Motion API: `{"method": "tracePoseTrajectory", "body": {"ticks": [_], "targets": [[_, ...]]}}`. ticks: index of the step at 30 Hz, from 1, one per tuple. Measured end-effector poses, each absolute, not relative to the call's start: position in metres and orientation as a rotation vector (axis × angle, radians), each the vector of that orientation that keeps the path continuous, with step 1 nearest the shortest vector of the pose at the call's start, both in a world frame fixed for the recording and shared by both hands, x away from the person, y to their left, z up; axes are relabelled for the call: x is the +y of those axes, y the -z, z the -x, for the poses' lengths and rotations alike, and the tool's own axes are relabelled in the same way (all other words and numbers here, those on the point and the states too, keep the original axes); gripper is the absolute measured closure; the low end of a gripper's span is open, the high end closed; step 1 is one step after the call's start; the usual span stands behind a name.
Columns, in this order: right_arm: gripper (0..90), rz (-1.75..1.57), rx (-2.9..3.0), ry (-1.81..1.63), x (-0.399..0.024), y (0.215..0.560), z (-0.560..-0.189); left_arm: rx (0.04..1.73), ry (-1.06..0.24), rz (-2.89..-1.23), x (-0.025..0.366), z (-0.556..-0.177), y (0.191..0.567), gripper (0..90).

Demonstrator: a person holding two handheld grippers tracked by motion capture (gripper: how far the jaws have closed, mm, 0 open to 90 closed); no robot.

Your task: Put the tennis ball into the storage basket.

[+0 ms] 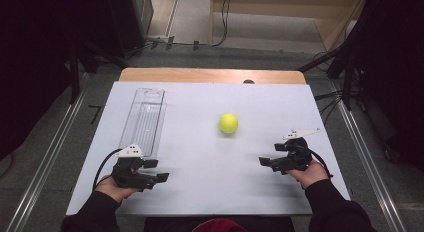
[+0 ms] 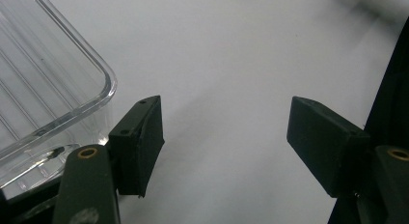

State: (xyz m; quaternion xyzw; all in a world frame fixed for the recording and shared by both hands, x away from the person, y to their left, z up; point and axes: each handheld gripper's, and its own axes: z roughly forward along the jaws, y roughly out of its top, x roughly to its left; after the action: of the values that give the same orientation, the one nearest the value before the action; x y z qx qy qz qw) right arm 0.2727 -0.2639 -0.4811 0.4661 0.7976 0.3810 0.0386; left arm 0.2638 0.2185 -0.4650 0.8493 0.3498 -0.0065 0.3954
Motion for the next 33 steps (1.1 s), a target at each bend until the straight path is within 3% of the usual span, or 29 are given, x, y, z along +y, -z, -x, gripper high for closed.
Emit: {"method": "tracePoseTrajectory", "body": {"ticks": [33], "targets": [[6.5, -1.419, 2.436, -1.182, -0.254, 0.481, -0.293, 0.886, 0.018, -2.150, 0.218, -0.264, 0.465, 29.6]]}}
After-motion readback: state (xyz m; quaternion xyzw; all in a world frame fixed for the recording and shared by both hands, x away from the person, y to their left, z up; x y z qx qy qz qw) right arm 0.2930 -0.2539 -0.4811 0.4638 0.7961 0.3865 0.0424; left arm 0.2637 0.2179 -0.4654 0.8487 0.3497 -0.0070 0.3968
